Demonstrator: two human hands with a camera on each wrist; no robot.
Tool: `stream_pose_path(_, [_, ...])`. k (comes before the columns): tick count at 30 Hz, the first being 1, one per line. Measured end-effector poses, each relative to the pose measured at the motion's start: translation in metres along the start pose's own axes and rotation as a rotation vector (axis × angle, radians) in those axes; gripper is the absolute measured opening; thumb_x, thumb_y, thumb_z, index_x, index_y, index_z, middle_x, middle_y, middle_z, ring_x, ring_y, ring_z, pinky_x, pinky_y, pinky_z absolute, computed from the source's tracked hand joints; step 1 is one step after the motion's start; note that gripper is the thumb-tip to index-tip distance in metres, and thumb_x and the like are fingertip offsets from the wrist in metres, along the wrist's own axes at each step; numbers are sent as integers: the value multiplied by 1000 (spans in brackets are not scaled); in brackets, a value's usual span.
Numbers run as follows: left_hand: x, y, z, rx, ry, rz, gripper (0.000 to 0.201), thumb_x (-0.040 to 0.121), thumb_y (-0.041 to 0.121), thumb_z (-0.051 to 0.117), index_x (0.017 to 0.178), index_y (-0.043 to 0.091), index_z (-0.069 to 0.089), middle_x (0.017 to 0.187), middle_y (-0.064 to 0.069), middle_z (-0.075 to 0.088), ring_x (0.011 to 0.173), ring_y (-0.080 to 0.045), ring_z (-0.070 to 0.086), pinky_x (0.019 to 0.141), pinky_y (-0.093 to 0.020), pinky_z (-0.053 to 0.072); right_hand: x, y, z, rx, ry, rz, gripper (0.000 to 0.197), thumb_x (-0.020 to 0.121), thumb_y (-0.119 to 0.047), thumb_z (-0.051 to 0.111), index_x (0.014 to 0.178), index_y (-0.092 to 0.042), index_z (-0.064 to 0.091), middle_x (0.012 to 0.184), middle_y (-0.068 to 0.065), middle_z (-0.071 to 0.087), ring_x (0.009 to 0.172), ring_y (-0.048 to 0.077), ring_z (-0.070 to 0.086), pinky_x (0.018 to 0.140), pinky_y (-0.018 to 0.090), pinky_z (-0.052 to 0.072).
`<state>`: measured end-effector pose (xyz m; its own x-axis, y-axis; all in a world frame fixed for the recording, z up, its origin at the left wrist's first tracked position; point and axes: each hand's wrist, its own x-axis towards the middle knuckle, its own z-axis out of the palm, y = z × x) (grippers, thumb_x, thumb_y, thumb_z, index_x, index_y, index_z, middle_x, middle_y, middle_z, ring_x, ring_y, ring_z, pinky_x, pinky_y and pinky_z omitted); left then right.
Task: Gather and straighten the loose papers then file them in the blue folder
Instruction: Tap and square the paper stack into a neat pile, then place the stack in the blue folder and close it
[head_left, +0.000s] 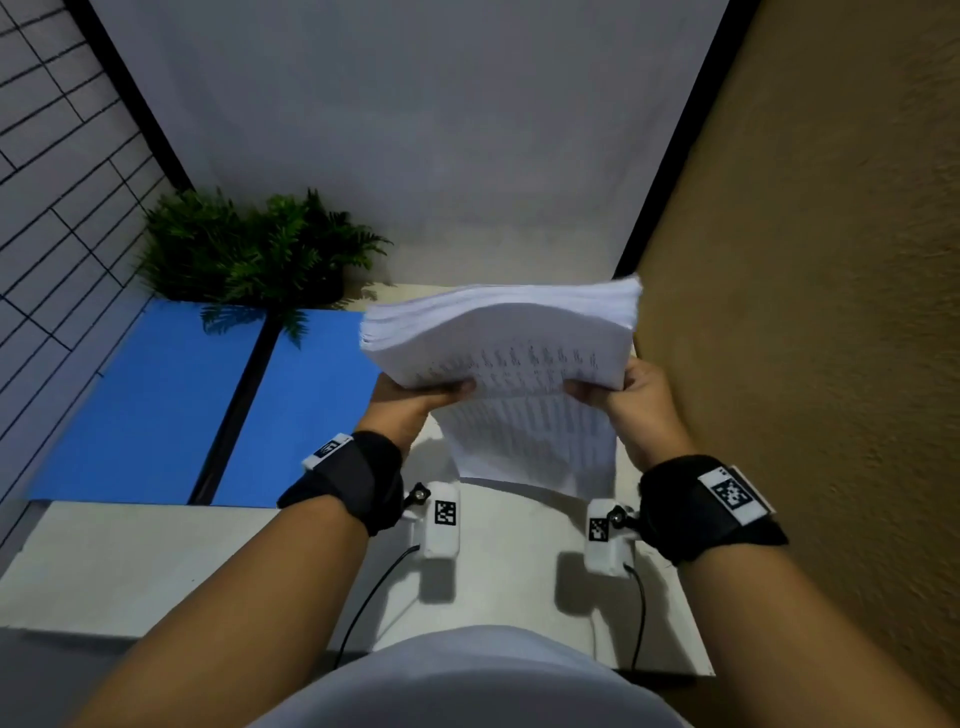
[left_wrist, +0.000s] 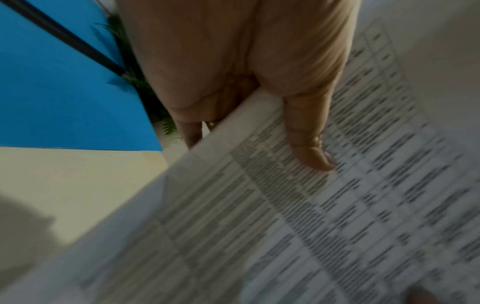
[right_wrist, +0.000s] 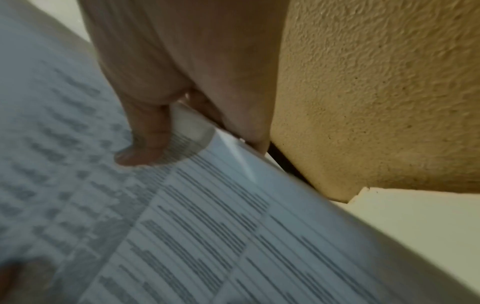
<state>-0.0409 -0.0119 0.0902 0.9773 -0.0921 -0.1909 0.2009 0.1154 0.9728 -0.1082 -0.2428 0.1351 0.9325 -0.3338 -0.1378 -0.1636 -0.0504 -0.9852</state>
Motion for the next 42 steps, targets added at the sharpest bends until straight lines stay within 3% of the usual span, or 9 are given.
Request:
stream_pose_path(4, [-3, 22, 14, 43, -81, 99, 43, 66, 6, 88, 102, 23, 73, 95, 9, 79, 97, -10, 73, 80, -24, 57, -3, 3, 5, 100, 149, -87, 52, 68, -4, 85, 116, -10, 66, 112, 9, 72, 107, 27, 68, 93, 47, 56])
stream_pose_path(8, [-8, 42, 23, 72, -61, 241, 36, 69, 6, 87, 96, 17, 66, 96, 3, 74, 89, -7, 71, 78, -23, 57, -17, -12, 12, 26, 333, -369, 82, 73, -6, 82, 131, -44, 41, 119, -4, 56, 112, 13, 59, 97, 27, 51])
stream_pose_path(12, [-10, 49, 28, 114, -38, 285, 41, 66, 6, 89, 91, 23, 60, 91, 8, 69, 82, 2, 67, 73, -18, 54, -26, -14, 23, -298, 365, -626, 48, 83, -20, 77, 125, -31, 58, 134, -1, 40, 120, -7, 41, 98, 5, 38])
stream_pose_path(16, [-12, 29, 21, 71, -3, 157, 45, 63, 6, 90, 100, 21, 68, 102, 0, 74, 95, -12, 70, 81, -26, 58, -28, -1, 24, -293, 305, -536, 55, 80, -25, 79, 130, -28, 56, 135, -1, 37, 118, -15, 36, 92, -2, 37])
stream_pose_path(20, [-13, -6, 18, 103, 29, -72, 43, 68, 2, 86, 107, 5, 68, 108, -10, 72, 106, -27, 65, 78, -29, 54, -21, 18, 14, -18, 221, -271, 109, 65, -17, 89, 146, -47, 21, 136, -4, 44, 122, 3, 49, 97, 21, 48])
stream_pose_path(25, [-15, -17, 22, 117, 75, -141, 27, 80, -1, 76, 105, 6, 67, 101, -10, 70, 90, -24, 66, 91, -43, 54, -6, 53, 2, 62, 10, 65, 49, 65, -4, 87, 108, -15, 68, 109, 9, 73, 108, 27, 67, 90, 46, 57])
stream_pose_path(30, [-6, 2, -5, -114, 18, -183, 35, 86, -9, 66, 119, -1, 62, 98, -8, 72, 75, -10, 75, 72, -23, 61, -4, 65, 19, 103, -84, 160, 33, 73, 2, 81, 100, -13, 71, 96, 0, 76, 86, 14, 75, 71, 21, 59])
stream_pose_path(35, [25, 7, -88, -143, 174, -246, 44, 85, -1, 72, 127, -3, 60, 110, -12, 72, 98, -23, 70, 88, -32, 60, -15, 83, 85, -38, -237, 239, 32, 85, -5, 72, 116, -11, 66, 106, 4, 74, 98, 21, 72, 87, 34, 58])
stream_pose_path(42, [46, -16, -189, 469, 414, -275, 11, 88, 16, 73, 88, 10, 63, 103, -15, 68, 77, -28, 65, 81, -40, 57, -14, 86, 109, -82, -189, 317, 31, 90, 0, 64, 119, -9, 63, 107, 6, 72, 93, 20, 70, 86, 36, 56])
